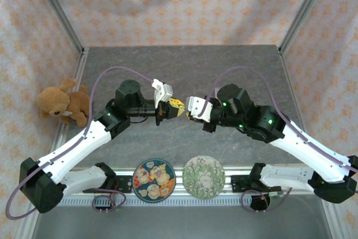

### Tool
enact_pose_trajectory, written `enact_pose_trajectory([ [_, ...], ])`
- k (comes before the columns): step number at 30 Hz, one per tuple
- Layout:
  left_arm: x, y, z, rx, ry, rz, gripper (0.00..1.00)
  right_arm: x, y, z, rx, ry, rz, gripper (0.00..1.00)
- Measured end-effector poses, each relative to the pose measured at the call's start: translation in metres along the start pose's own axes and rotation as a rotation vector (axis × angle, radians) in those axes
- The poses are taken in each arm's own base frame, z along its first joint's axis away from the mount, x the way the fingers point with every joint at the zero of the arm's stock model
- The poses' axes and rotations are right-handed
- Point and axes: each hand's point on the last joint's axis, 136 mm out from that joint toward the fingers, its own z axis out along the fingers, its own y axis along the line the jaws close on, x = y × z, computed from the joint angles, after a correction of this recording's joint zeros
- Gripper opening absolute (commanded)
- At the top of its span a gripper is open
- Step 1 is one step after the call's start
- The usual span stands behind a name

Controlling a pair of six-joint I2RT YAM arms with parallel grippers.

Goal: Remove the keys from the keyring

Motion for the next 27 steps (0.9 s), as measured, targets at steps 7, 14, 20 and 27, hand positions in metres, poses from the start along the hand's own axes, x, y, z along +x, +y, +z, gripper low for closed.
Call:
enact_pose_trajectory([
  [7, 0.007, 0.001, -0.001, 0.001, 0.024, -0.005, 0.00, 0.002, 0.002, 0.007, -0.018, 0.023, -0.007, 0.00],
  [14, 0.008, 0.003, -0.002, -0.004, 0.029, -0.005, 0.00, 0.001, 0.001, 0.011, -0.015, 0.018, -0.007, 0.00],
  [20, 0.008, 0.007, -0.004, -0.015, 0.028, -0.009, 0.00, 0.001, -0.002, 0.020, 0.001, 0.005, -0.010, 0.00],
  [27, 0.006, 0.015, -0.009, -0.063, 0.021, -0.009, 0.00, -0.002, -0.010, 0.029, 0.035, 0.006, -0.002, 0.00],
])
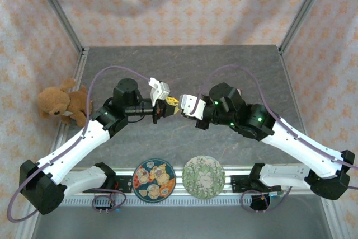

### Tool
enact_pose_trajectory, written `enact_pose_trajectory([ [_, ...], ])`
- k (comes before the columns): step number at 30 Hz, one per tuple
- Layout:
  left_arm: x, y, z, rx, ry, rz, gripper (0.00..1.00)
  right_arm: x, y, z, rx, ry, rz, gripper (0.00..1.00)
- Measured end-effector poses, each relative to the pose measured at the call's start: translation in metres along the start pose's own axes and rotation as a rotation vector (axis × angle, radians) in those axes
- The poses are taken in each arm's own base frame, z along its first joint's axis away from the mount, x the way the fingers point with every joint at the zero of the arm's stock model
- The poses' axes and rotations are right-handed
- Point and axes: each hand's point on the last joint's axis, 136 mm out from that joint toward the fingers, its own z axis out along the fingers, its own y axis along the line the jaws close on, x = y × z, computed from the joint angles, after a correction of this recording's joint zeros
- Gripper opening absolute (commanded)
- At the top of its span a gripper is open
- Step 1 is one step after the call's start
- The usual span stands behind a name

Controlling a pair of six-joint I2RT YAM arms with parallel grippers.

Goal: Remove the keys from the keyring

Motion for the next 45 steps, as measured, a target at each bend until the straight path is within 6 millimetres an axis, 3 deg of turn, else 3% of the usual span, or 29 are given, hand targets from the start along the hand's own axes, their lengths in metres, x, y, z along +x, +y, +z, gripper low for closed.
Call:
enact_pose_trajectory([
  [12, 0.003, 0.023, -0.006, -0.122, -0.008, -0.014, 0.00, -0.008, -0.017, 0.033, 0.089, -0.039, 0.080, 0.00],
  [20, 0.006, 0.035, -0.011, -0.200, -0.011, -0.015, 0.00, -0.006, -0.024, 0.043, 0.141, -0.066, 0.136, 0.00],
  [30, 0.000, 0.043, -0.025, -0.301, -0.081, 0.015, 0.32, -0.018, -0.028, 0.037, 0.190, -0.185, 0.241, 0.00],
  [35, -0.012, 0.036, -0.031, -0.303, -0.142, 0.043, 0.44, -0.030, -0.031, 0.026, 0.178, -0.264, 0.289, 0.00],
  [45, -0.020, 0.013, -0.041, -0.263, -0.219, 0.098, 0.55, -0.036, -0.039, 0.018, 0.174, -0.313, 0.343, 0.00],
])
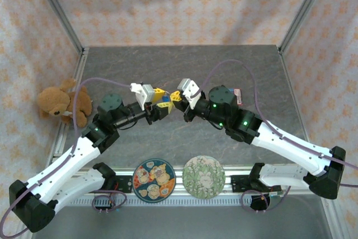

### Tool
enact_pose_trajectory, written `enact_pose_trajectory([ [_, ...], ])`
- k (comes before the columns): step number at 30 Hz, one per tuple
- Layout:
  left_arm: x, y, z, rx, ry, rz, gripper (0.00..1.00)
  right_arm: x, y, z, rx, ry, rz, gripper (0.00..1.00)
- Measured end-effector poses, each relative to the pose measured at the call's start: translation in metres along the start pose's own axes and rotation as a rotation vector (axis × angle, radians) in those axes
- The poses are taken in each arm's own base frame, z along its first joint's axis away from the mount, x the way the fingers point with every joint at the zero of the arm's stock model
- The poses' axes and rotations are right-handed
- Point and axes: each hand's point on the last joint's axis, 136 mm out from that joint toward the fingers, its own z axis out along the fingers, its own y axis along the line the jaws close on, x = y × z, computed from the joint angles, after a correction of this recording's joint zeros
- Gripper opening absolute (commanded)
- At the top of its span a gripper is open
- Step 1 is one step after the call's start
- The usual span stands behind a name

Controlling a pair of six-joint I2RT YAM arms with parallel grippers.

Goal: Remove the keys from the keyring

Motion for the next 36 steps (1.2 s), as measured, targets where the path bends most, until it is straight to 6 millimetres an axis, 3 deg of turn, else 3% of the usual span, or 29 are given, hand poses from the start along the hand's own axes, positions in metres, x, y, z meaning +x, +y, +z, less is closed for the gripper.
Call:
enact_pose_trajectory([
  [8, -0.003, -0.004, -0.010, -0.004, -0.039, 0.017, 0.56, 0.000, 0.000, 0.000, -0.006, -0.001, 0.023, 0.00],
  [15, 0.009, 0.011, -0.013, -0.094, -0.066, -0.018, 0.60, 0.000, 0.002, 0.000, -0.013, 0.001, 0.060, 0.00],
  [23, -0.007, 0.025, -0.021, -0.191, -0.076, -0.092, 0.66, 0.007, -0.013, -0.001, 0.015, 0.022, 0.125, 0.00],
  [31, -0.049, 0.045, -0.021, -0.166, -0.090, -0.192, 0.52, 0.025, -0.033, -0.001, -0.001, 0.049, 0.274, 0.00],
  [36, -0.048, 0.056, 0.003, -0.036, -0.018, -0.338, 0.48, 0.026, -0.039, -0.005, -0.049, 0.047, 0.370, 0.00],
])
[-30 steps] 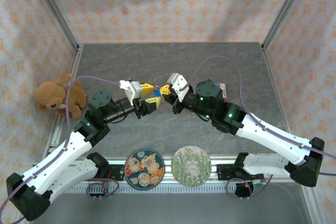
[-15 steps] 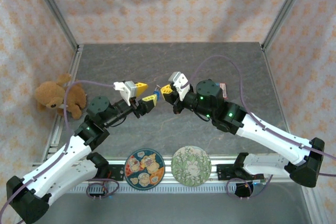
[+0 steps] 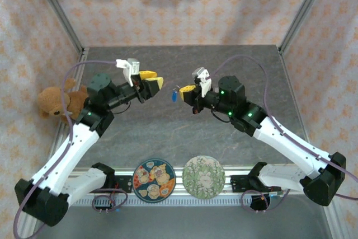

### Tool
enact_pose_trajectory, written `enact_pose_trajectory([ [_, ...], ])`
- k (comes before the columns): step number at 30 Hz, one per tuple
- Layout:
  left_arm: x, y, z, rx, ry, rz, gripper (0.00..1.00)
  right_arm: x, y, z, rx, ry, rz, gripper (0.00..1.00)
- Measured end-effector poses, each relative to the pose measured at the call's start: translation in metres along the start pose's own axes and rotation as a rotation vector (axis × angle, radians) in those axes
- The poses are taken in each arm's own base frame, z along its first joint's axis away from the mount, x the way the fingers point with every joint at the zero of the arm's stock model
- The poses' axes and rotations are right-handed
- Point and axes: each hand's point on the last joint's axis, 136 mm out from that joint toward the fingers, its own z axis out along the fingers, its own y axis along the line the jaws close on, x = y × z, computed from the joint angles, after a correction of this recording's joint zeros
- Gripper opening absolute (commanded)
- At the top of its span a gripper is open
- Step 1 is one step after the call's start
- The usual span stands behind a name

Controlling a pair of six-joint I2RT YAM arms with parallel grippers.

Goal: Remove the keys from the keyring

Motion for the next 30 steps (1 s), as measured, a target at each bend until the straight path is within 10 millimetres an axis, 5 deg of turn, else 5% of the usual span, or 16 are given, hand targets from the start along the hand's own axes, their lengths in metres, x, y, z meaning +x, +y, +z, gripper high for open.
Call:
enact_pose_trajectory([
  [4, 0.013, -0.007, 0.018, 0.117, 0.091, -0.093, 0.48, -0.002, 0.000, -0.003, -0.044, 0.000, 0.060, 0.00],
  [11, 0.022, -0.024, 0.020, 0.248, 0.161, -0.150, 0.49, -0.002, 0.009, -0.005, -0.115, 0.010, 0.117, 0.00],
  [27, 0.034, -0.036, 0.021, 0.296, 0.240, -0.104, 0.50, 0.002, 0.016, 0.004, -0.181, 0.033, 0.159, 0.00],
  [30, 0.038, -0.035, 0.021, 0.291, 0.255, -0.101, 0.43, -0.001, 0.015, 0.004, -0.180, 0.027, 0.158, 0.00],
])
